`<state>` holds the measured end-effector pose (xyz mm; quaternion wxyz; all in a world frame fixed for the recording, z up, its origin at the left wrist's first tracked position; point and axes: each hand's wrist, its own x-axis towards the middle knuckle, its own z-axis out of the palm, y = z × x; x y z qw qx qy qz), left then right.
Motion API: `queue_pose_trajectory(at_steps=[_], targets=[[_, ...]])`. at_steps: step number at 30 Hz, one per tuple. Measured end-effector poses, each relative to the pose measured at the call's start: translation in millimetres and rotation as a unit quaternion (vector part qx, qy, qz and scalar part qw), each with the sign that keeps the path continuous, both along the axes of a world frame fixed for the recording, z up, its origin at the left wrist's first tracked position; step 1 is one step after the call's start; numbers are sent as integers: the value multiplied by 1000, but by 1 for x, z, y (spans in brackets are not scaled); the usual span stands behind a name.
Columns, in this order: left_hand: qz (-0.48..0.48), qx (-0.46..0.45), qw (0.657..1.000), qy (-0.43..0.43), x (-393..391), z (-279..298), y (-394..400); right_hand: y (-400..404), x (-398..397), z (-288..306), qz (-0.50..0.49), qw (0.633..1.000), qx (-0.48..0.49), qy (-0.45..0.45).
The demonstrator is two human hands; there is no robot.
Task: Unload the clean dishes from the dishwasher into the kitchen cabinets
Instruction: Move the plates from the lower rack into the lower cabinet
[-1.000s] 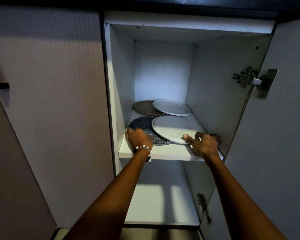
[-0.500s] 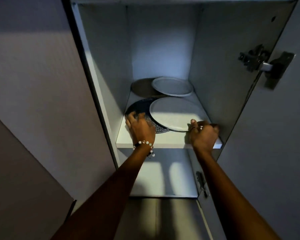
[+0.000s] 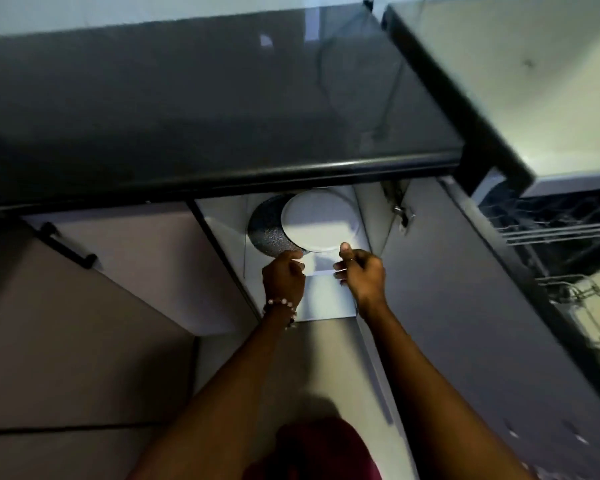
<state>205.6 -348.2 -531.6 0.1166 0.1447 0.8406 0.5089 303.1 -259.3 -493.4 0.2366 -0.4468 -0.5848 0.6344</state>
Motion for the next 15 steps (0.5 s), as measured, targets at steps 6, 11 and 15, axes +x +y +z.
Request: queue_pose_trajectory(at_steps=[6,11,15], targets=[[-25,14,998,-50,68,146,-40,-51,61,124,44,999,-26,8],[-49,75,994,-63,118,224,-65,-83,120,205,12,999,-15,39],[-74,138,981,-119,164,269,-63,-94,177,254,-35,995,-12,92]])
